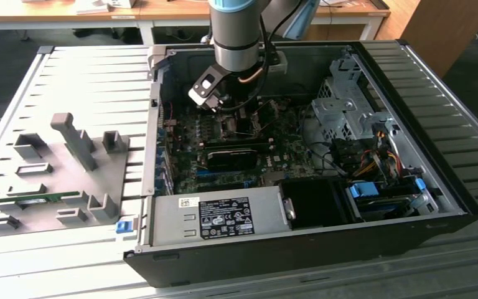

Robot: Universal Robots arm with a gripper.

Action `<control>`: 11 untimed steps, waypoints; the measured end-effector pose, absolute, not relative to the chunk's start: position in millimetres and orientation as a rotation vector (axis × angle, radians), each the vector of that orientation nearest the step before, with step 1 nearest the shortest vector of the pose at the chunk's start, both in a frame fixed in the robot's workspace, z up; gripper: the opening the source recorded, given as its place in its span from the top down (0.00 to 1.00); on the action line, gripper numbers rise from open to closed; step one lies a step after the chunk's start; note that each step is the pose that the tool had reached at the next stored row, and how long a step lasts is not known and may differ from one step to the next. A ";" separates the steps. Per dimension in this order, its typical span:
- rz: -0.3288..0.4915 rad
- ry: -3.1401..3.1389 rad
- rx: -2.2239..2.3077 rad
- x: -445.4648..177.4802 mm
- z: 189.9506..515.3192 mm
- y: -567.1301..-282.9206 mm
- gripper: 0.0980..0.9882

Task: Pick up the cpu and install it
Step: 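Place the cpu into insertion slot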

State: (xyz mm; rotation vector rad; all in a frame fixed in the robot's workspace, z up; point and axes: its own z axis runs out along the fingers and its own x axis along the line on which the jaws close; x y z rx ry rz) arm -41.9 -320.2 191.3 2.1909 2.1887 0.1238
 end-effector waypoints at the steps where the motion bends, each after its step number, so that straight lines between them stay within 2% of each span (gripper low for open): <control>1: 0.124 2.189 2.191 -41.8 191.4 -320.2 0.50; 10: 0.121 2.190 2.193 -40.6 192.6 -320.2 0.49; 11: 0.121 2.190 2.193 -40.6 192.7 -320.2 0.42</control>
